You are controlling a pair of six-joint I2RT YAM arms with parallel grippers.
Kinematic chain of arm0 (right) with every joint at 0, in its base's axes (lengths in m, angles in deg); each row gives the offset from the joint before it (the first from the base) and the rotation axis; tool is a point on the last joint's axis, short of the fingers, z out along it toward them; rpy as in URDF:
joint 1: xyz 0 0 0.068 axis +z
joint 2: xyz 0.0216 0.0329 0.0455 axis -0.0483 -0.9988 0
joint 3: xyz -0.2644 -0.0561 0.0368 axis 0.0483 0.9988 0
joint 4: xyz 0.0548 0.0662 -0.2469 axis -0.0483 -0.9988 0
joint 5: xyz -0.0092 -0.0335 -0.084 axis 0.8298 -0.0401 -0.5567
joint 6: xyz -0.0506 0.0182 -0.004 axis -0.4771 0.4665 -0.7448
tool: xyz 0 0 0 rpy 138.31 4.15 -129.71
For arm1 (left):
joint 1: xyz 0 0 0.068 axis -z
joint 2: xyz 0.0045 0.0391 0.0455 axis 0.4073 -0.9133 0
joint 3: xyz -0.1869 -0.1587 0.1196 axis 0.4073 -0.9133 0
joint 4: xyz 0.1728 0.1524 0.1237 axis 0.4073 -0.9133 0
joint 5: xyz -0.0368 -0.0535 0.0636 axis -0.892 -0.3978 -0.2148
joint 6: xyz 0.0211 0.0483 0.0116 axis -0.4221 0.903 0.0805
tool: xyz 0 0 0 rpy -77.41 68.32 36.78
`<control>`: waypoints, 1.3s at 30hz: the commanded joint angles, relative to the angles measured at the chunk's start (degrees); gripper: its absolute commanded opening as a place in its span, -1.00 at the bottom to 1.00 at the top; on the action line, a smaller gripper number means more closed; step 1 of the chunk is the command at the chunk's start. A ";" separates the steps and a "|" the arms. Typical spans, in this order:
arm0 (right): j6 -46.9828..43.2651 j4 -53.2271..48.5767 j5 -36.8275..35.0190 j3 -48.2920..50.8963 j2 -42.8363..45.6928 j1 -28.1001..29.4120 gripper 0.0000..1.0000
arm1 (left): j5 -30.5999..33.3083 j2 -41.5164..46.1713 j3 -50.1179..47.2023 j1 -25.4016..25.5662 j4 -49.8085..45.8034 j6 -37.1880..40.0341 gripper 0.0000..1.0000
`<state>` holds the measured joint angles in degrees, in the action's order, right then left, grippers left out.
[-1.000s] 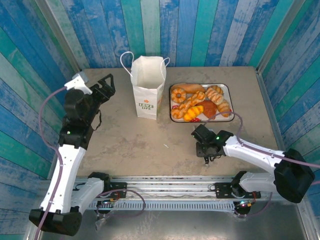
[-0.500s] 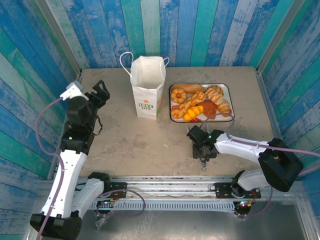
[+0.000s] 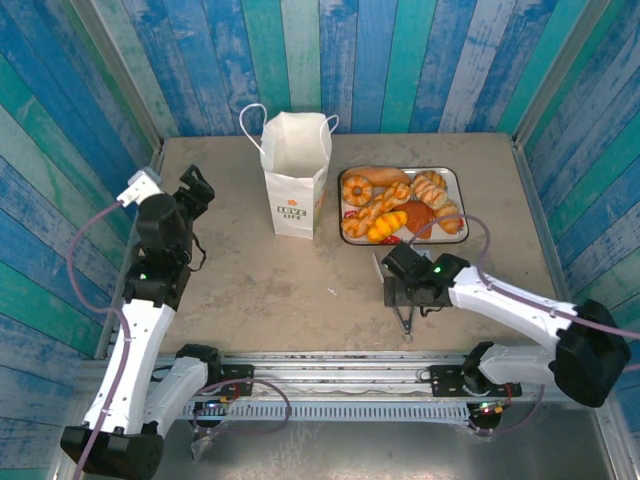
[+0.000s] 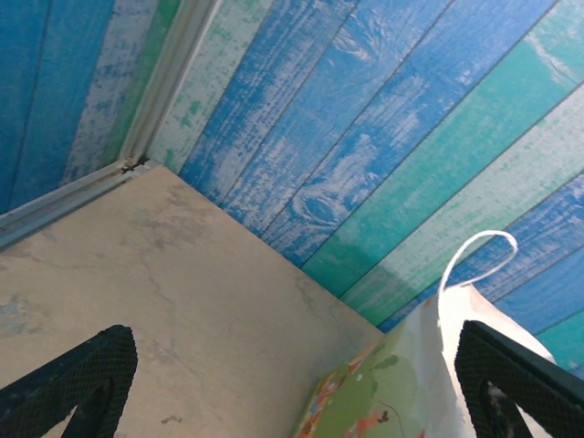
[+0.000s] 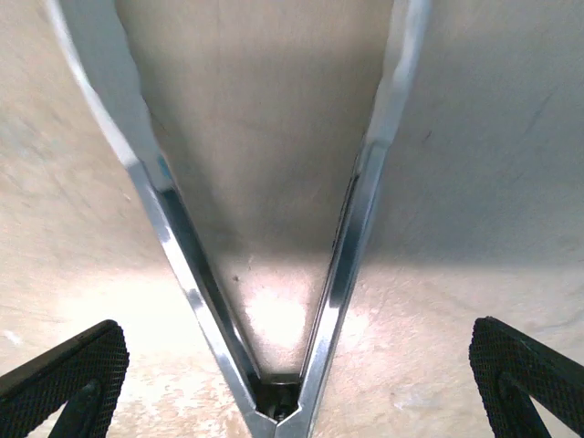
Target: Take the fake bread out of the paper bag
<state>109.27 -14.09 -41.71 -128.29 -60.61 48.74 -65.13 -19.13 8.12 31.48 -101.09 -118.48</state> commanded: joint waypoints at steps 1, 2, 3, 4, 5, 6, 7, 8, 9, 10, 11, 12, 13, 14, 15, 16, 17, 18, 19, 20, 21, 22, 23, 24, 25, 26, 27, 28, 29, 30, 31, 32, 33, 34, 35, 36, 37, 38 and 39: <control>-0.39 -6.48 -8.68 -3.58 5.22 -0.71 1.00 | 4.62 1.53 -1.54 -0.24 -0.66 0.80 0.87; -0.67 -6.70 -10.47 -4.03 6.79 -0.82 1.00 | 5.20 1.74 -2.00 -0.24 -0.53 0.92 0.87; -1.29 -6.72 -12.43 -4.40 8.88 -1.18 1.00 | 5.72 2.10 -2.52 -0.24 -0.19 0.99 0.88; -1.93 -6.71 -13.91 -4.78 10.92 -1.75 1.00 | 6.14 2.38 -3.15 -0.24 0.15 1.10 0.88; -2.59 -6.65 -14.91 -5.13 12.71 -2.34 1.00 | 6.37 2.58 -3.72 -0.24 0.61 1.43 0.88; -3.18 -6.54 -16.02 -5.46 14.90 -3.04 1.00 | 6.46 2.81 -4.54 -0.24 1.36 1.84 0.88; -3.63 -6.54 -17.35 -5.75 17.07 -3.80 1.00 | 6.65 2.95 -5.32 -0.24 2.00 2.07 0.88; -3.70 -6.54 -18.60 -5.94 18.91 -4.45 1.00 | 6.85 2.89 -5.80 -0.24 2.40 2.08 0.88; -3.41 -6.49 -20.07 -5.91 21.11 -5.16 1.00 | 6.93 2.79 -6.53 -0.21 2.87 2.13 0.87; -2.79 -6.54 -21.72 -5.72 23.19 -5.86 1.00 | 6.76 2.57 -7.29 -0.24 3.66 2.54 0.87; -2.27 -6.49 -23.05 -5.48 25.15 -6.36 1.00 | 6.50 2.35 -7.83 -0.24 4.53 2.92 0.87; -2.25 -6.20 -24.57 -5.19 27.11 -7.05 1.00 | 6.15 2.00 -8.68 -0.24 5.56 3.35 0.87; -2.64 -5.85 -25.96 -4.93 28.65 -7.43 1.00 | 5.89 1.65 -9.20 -0.24 6.40 3.58 0.88; -3.32 -5.33 -27.51 -4.61 30.12 -7.86 1.00 | 5.70 1.31 -9.98 -0.24 7.39 3.81 0.87; -4.25 -4.64 -29.18 -4.16 31.36 -8.13 1.00 | 5.76 0.90 -10.73 -0.24 8.42 3.72 0.88; -5.09 -4.00 -30.36 -3.67 32.15 -8.26 1.00 | 5.92 0.68 -11.33 -0.25 9.30 3.68 0.88; -5.69 -3.42 -32.22 -3.10 32.85 -8.34 1.00 | 6.13 0.22 -12.13 -0.24 10.21 3.79 0.88; -5.44 -3.13 -34.28 -2.45 33.51 -8.27 1.00 | 6.49 -0.03 -12.79 -0.24 10.98 3.73 0.88; -5.19 -2.83 -35.98 -1.87 34.08 -8.31 1.00 | 6.92 -0.36 -13.54 -0.24 11.91 3.74 0.88; -5.24 -2.29 -38.05 -1.22 34.62 -8.38 1.00 | 7.63 -0.68 -14.49 -0.24 13.22 3.74 0.88; -5.23 -1.63 -40.30 -0.50 35.18 -8.42 1.00 | 8.25 -1.03 -15.51 -0.24 14.61 3.83 0.88; -4.69 -1.22 -42.60 0.18 35.61 -8.38 1.00 | 8.70 -1.26 -16.44 -0.24 16.00 3.96 0.88; -3.64 -0.85 -45.19 0.89 36.04 -8.43 1.00 | 9.14 -1.80 -17.69 -0.24 18.04 4.25 0.88; -2.66 -0.38 -47.72 1.71 36.54 -8.45 1.00 | 9.53 -2.33 -18.92 -0.24 19.99 4.43 0.87; -2.39 0.52 -49.58 2.49 37.02 -8.38 1.00 | 9.73 -2.78 -19.81 -0.24 21.55 4.75 0.88; -2.59 1.69 -51.28 3.42 37.54 -8.44 1.00 | 9.83 -3.57 -20.90 -0.24 23.65 5.34 0.88; -2.91 2.88 -52.62 4.27 37.97 -8.50 1.00 | 9.85 -4.40 -21.87 -0.24 25.58 5.96 0.88; -3.75 4.15 -53.35 4.92 38.26 -8.62 1.00 | 9.83 -5.12 -22.60 -0.24 27.08 6.45 0.87; -5.23 5.79 -53.80 5.68 38.34 -8.81 1.00 | 9.77 -6.13 -23.32 -0.24 28.67 7.35 0.87; -6.58 7.08 -54.20 6.14 38.18 -9.05 1.00 | 9.68 -6.81 -23.88 -0.24 29.96 8.36 0.87; -7.24 8.03 -54.51 6.73 37.83 -9.33 1.00 | 9.70 -7.72 -24.43 -0.25 31.32 9.27 0.88; -7.52 8.54 -54.83 7.11 37.20 -9.84 1.00 | 9.73 -8.80 -25.02 -0.26 32.65 10.27 0.87; -7.52 8.81 -55.04 7.41 36.61 -10.26 1.00 | 9.68 -9.51 -25.53 -0.24 34.15 11.26 0.88; -7.54 9.12 -55.24 7.78 35.85 -10.93 1.00 | 9.66 -10.58 -26.23 -0.24 36.08 12.32 0.87; -7.59 9.55 -55.17 8.04 34.98 -11.28 1.00 | 9.54 -11.34 -27.12 -0.24 38.13 13.62 0.87; -7.89 10.00 -54.96 8.23 34.27 -13.37 1.00 | 9.37 -12.03 -27.77 -0.28 40.10 14.89 0.88; -8.40 10.97 -54.51 8.55 33.41 -14.53 1.00 | 9.02 -12.69 -28.87 -0.24 42.85 16.54 0.87; -9.69 12.60 -53.66 8.88 32.51 -15.78 1.00 | 8.56 -13.14 -30.15 -0.21 45.93 18.19 0.87; -11.14 14.57 -52.74 9.17 31.85 -16.91 1.00 | 8.18 -13.49 -31.09 -0.24 48.58 19.39 0.88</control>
<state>100.94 -4.73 -93.38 -120.36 -27.35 34.01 -56.87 -31.46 -20.80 31.48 -63.41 -105.10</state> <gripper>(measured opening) 0.998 0.937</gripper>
